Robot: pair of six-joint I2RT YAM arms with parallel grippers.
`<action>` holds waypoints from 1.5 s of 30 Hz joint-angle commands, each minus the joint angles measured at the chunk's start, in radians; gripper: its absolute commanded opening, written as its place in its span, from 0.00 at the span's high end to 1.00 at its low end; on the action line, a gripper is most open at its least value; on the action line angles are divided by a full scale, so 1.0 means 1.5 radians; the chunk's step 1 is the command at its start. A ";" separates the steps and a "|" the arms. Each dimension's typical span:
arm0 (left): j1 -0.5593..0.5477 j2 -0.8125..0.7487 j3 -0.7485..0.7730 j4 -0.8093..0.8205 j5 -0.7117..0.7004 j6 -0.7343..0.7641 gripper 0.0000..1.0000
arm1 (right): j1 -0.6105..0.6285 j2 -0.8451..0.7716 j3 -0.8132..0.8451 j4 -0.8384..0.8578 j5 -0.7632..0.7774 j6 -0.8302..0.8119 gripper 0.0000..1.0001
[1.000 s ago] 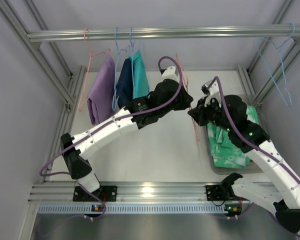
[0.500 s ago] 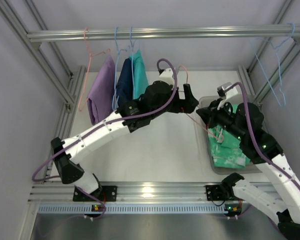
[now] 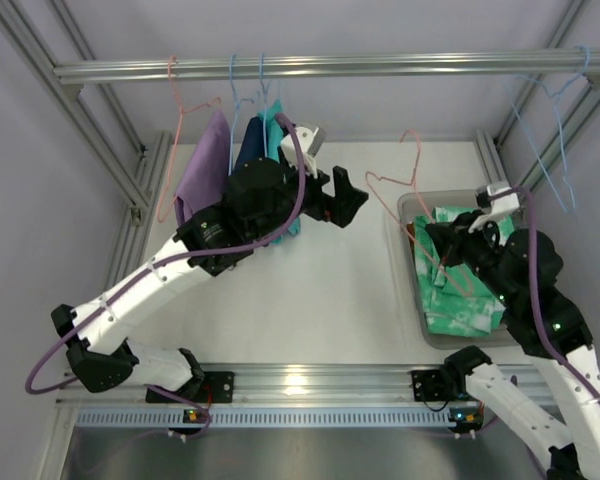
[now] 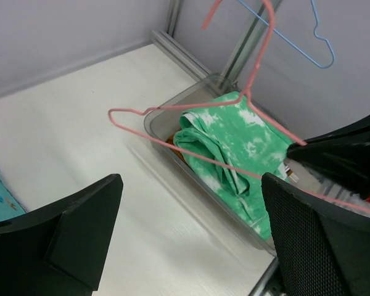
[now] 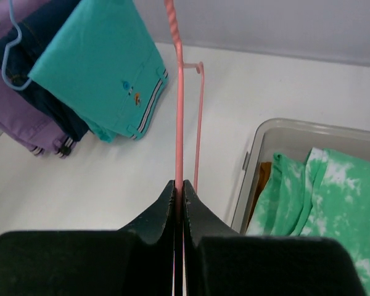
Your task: Remove the trousers from the hanger
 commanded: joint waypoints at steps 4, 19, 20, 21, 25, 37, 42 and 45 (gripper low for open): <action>0.009 -0.020 0.031 -0.014 0.005 0.148 0.01 | -0.044 -0.037 0.145 -0.034 0.097 -0.042 1.00; 0.035 0.043 0.137 -0.159 0.011 0.140 0.01 | -0.093 0.144 0.263 0.055 0.237 -0.170 1.00; 0.039 0.041 0.137 -0.165 0.011 0.140 0.01 | -0.108 0.154 0.269 0.063 0.223 -0.172 1.00; 0.044 0.037 0.136 -0.167 0.014 0.139 0.01 | -0.128 0.178 0.278 0.066 0.206 -0.162 1.00; 0.071 0.022 0.123 -0.174 0.015 0.135 0.01 | -0.273 0.231 0.340 0.073 0.062 -0.128 1.00; 0.138 -0.002 0.083 -0.170 0.043 0.099 0.01 | -0.498 0.322 0.342 0.158 -0.213 -0.069 1.00; 0.177 -0.006 0.080 -0.170 0.034 0.071 0.01 | -0.511 0.371 0.326 0.154 -0.277 -0.092 1.00; 0.218 -0.002 0.085 -0.185 0.051 0.047 0.01 | -0.514 0.361 0.282 0.186 -0.269 -0.108 1.00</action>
